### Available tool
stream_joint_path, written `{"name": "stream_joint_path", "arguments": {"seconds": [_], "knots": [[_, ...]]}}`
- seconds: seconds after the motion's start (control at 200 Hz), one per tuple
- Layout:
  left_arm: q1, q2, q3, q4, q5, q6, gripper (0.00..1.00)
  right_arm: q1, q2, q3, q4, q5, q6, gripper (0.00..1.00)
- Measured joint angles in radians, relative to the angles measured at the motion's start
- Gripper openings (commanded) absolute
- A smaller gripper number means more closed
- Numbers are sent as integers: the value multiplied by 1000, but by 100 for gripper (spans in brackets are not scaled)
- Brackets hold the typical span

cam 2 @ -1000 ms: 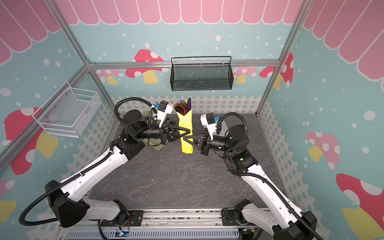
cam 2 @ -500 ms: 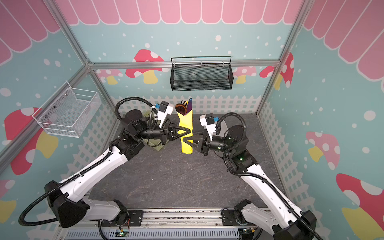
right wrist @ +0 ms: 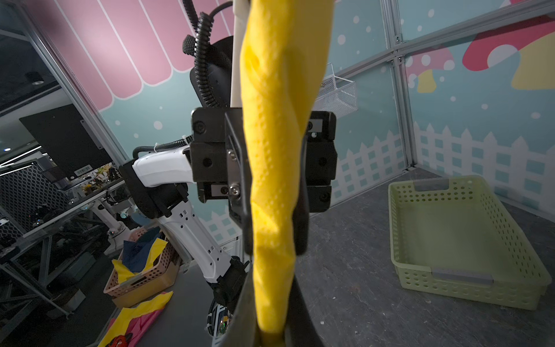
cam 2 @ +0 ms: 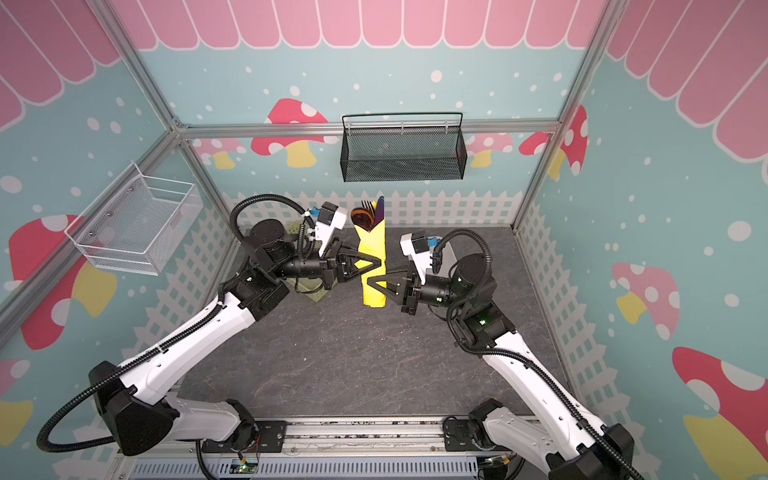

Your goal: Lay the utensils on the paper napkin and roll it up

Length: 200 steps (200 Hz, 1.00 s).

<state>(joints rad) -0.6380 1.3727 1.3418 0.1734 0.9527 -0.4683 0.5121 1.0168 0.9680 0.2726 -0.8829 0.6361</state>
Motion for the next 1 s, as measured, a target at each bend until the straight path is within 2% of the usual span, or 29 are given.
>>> {"name": "stream_joint_path", "arguments": {"seconds": [0.295,0.705,1.001], "knots": [[3,-13,-2,-19,-37,5,20,0,-14,0,-19,50,-11,0],[16,-53,-29,-59,-51,24,20,0,-39,0,-50,93,-31,0],[17,-53,-29,-117,-50,54,16,0,-39,0,-73,98,-35,0]]}}
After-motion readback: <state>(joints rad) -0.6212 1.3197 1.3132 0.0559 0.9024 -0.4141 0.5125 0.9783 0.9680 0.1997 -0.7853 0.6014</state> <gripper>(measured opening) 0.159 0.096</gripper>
